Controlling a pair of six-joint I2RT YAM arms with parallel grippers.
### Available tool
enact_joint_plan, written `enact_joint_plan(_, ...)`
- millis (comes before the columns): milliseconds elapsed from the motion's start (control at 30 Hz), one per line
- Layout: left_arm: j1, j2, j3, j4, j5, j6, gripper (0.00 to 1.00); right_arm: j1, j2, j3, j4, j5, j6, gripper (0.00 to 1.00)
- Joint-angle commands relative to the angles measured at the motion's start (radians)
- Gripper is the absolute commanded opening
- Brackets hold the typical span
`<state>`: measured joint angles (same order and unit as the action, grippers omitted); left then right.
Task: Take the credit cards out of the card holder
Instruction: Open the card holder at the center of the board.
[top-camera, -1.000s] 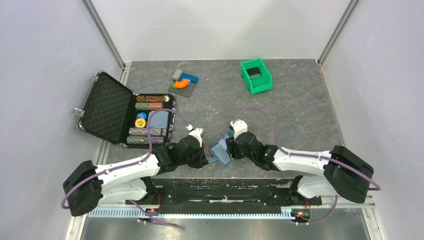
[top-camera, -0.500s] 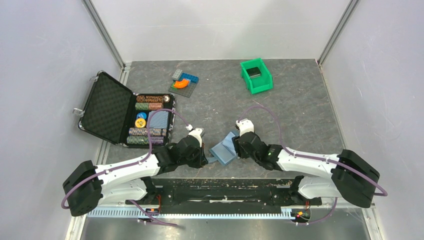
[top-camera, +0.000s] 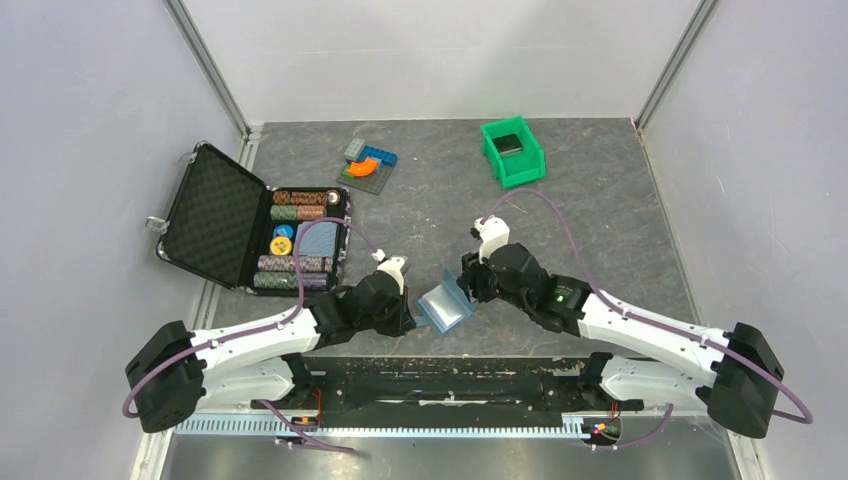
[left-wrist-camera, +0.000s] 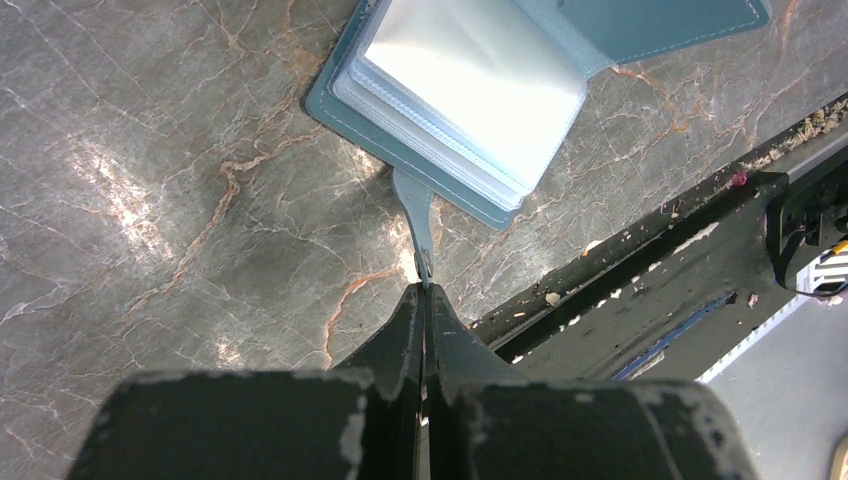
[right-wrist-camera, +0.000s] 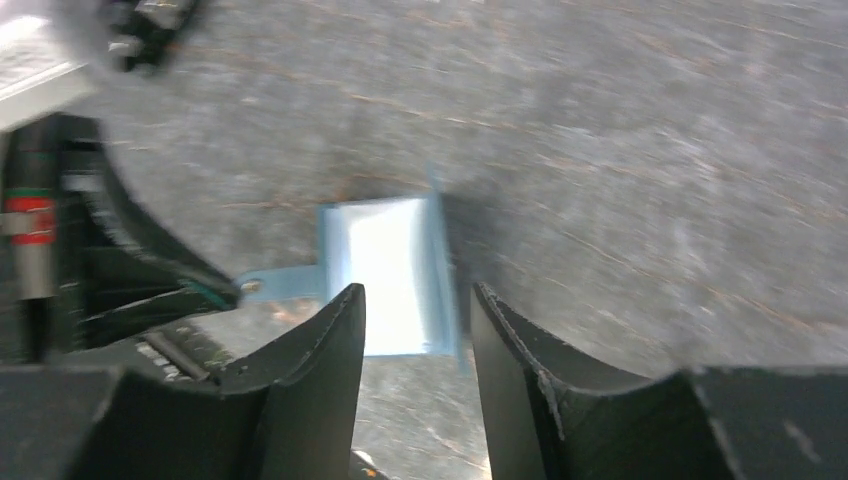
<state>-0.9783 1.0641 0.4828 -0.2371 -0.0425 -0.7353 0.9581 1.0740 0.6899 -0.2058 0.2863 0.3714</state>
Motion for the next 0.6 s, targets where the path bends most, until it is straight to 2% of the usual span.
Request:
enact_joint_plan(0, 0.0, -0.014, 0.003, 0.027, 0.01, -0.031, 0.02, 0.0, -0.004, -0.03, 0.187, -0.256, 0.013, 0.44)
enact_joint_plan(167, 0.0, -0.05, 0.0, 0.037, 0.017, -0.032, 0.02, 0.032, 0.043, -0.065, 0.259, -0.283, 0.048, 0.43)
enact_joint_plan(333, 0.0, -0.072, 0.003, 0.048, 0.024, -0.032, 0.02, 0.058, 0.104, -0.067, 0.29, -0.319, 0.029, 0.53)
enact_joint_plan(567, 0.001, -0.076, -0.001, 0.015, 0.017, -0.033, 0.02, 0.06, 0.268, -0.002, 0.244, -0.204, -0.029, 0.67)
